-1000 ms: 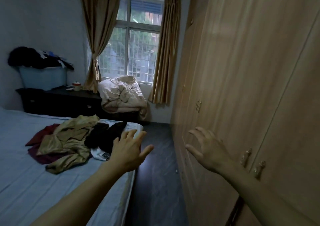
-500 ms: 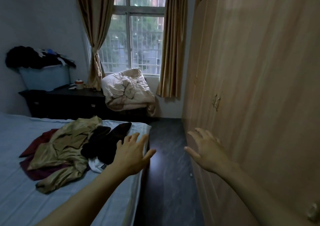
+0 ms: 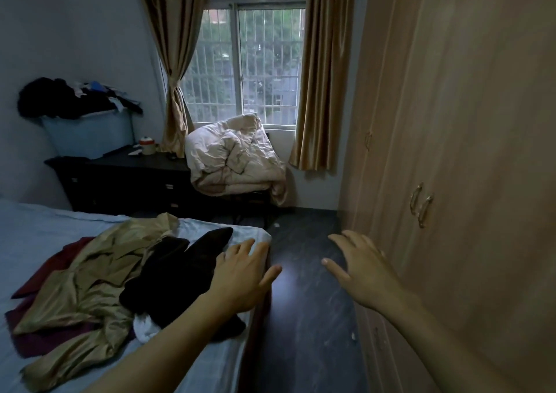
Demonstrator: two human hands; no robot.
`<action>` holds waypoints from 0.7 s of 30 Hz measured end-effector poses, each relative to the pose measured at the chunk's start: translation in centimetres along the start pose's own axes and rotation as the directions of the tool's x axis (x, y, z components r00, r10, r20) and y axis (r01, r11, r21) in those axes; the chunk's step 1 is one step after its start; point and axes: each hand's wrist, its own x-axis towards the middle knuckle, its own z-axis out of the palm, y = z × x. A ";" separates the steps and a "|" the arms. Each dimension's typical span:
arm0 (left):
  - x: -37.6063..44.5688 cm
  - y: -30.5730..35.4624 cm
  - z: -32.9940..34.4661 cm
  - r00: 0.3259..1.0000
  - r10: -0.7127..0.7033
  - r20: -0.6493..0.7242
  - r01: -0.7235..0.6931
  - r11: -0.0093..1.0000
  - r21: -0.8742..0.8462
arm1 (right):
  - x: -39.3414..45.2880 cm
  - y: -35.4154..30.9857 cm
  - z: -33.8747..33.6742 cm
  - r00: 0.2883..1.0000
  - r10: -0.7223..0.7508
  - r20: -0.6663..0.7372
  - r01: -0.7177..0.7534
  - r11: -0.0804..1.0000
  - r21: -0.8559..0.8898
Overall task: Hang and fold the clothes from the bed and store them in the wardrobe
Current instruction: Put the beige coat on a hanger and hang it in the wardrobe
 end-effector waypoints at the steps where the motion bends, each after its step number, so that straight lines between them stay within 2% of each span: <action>1: 2.0 -0.5 1.0 1.000 -0.011 -0.007 0.011 1.000 0.002 | 2.1 0.7 0.8 1.000 0.000 0.007 0.000 1.000 -0.004; 6: 11.7 -3.4 4.6 0.992 -0.117 -0.042 0.117 0.993 -0.006 | 12.5 2.9 3.7 0.996 0.004 0.088 -0.006 1.000 0.014; 10: 19.9 -5.9 6.5 0.993 -0.118 -0.020 0.116 0.990 -0.084 | 20.8 3.9 5.1 0.992 0.021 0.127 -0.024 0.999 0.021; 21: 41.1 -8.1 11.5 0.995 -0.087 -0.049 0.080 0.988 -0.129 | 41.1 10.8 9.2 0.999 0.016 0.047 -0.019 0.997 0.072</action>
